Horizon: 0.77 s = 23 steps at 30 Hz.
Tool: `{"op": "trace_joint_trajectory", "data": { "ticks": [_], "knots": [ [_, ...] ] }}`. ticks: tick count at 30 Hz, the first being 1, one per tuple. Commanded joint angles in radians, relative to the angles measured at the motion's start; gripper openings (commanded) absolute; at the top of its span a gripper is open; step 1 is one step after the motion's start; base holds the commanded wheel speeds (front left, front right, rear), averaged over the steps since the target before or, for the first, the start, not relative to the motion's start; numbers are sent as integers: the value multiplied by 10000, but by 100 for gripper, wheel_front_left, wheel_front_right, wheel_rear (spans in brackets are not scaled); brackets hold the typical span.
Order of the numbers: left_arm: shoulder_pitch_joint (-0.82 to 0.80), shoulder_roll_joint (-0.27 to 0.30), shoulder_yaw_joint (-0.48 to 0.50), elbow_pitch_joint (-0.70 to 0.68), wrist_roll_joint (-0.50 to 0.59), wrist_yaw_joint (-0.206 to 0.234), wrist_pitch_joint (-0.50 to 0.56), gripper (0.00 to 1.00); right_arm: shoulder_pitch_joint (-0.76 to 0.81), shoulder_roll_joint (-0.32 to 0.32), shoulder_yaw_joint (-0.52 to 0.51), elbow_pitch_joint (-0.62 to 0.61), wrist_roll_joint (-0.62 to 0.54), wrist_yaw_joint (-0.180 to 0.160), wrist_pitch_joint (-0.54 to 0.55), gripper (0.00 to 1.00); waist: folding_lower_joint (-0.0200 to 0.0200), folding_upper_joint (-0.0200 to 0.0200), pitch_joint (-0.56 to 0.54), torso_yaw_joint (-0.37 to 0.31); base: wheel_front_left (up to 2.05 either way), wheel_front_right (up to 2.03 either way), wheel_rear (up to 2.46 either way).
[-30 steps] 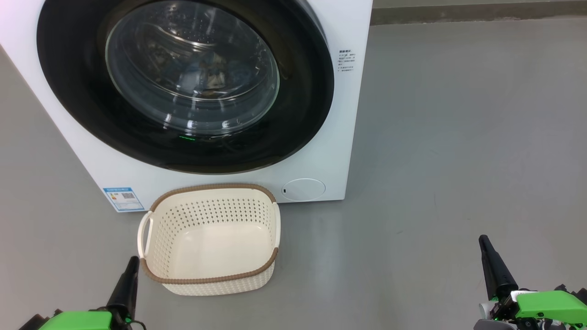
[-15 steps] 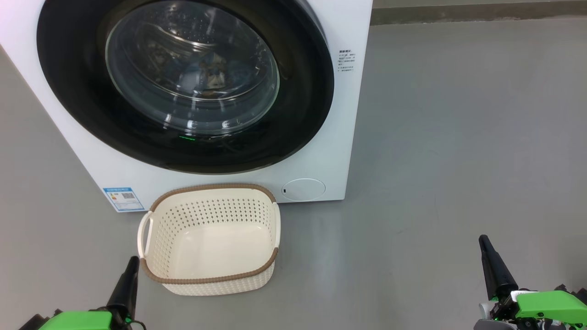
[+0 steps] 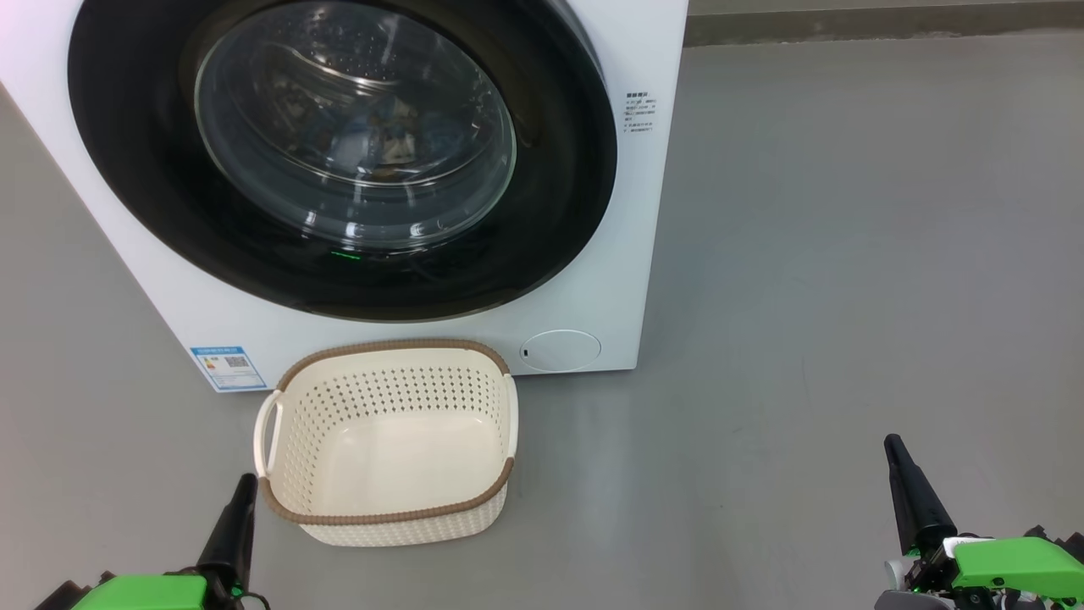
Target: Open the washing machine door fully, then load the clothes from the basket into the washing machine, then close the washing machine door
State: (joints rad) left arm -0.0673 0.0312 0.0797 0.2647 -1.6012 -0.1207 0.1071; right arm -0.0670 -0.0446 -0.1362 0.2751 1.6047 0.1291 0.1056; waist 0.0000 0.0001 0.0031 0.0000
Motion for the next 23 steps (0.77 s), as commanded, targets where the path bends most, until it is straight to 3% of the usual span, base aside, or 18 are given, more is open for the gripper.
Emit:
{"op": "trace_joint_trajectory", "data": {
  "ticks": [1, 23],
  "knots": [
    [-408, 191, 340, -195, -75, -100, 60, 0, -409, -56, 226, -303, 41, 16, 76, 0, 0, -1, 0, 0, 0, 0, 0],
    [-408, 191, 339, -196, -76, -100, 60, 0, -409, -56, 226, -303, 41, 16, 75, 0, 0, -1, 0, 0, 0, 0, 0]
  ]
}}
